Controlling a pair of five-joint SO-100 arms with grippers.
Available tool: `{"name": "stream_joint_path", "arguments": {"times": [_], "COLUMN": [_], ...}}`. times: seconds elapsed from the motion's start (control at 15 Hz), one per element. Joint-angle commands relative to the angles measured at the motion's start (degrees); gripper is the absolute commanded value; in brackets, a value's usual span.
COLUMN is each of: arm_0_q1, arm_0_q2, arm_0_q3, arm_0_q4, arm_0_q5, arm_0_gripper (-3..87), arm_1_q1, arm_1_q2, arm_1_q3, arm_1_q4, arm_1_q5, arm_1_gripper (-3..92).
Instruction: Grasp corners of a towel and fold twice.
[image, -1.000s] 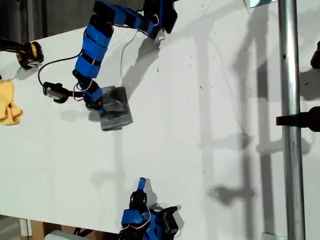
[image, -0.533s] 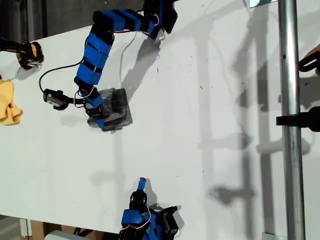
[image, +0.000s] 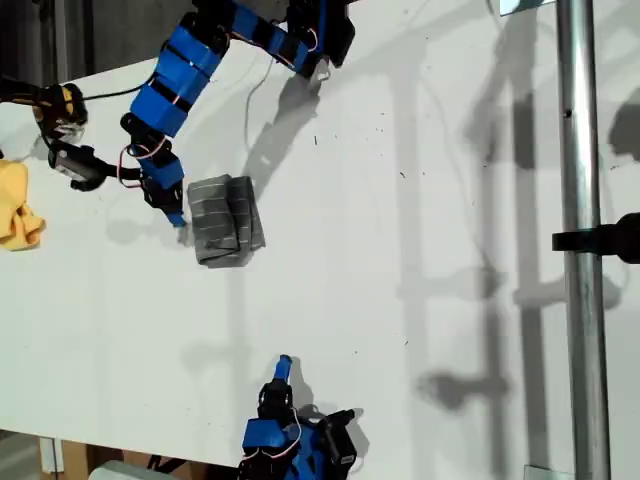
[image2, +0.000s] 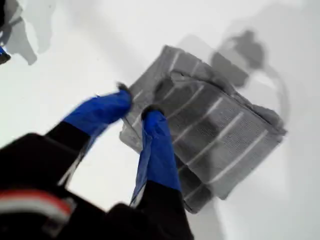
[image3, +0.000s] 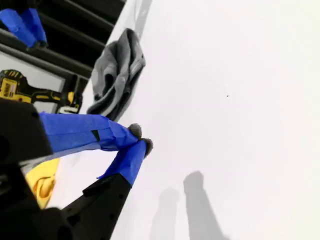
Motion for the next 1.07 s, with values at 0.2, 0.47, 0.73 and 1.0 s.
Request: {"name": "stream_joint_path", "arguments": {"times": [0.2,0.47,0.73,1.0], "arm_0_q1": [4.2,4.8,6.2,6.4], "arm_0_q2": [0.4,0.4,0.4,0.4], "arm_0_q3": [0.4,0.7,0.6,0.4], "arm_0_q4": [-4.0,6.1,10.4,10.8], "arm_0_q5": [-4.8,-22.9,-19.9,0.4], "arm_0_gripper": [-1.4,-1.3,-1.0,-1.1], "arm_1_q1": [4.7,1.4,1.1,-2.1], "arm_1_q2": [40.9,67.1,90.8,102.2], "arm_1_q3": [38.4,72.6,87.7,85.3], "arm_1_q4": [10.5,6.2,14.8,25.9], "arm_1_q5": [4.2,16.7,22.9,33.0], "arm_1_gripper": [2.4,-0.2,0.1,2.9]}}
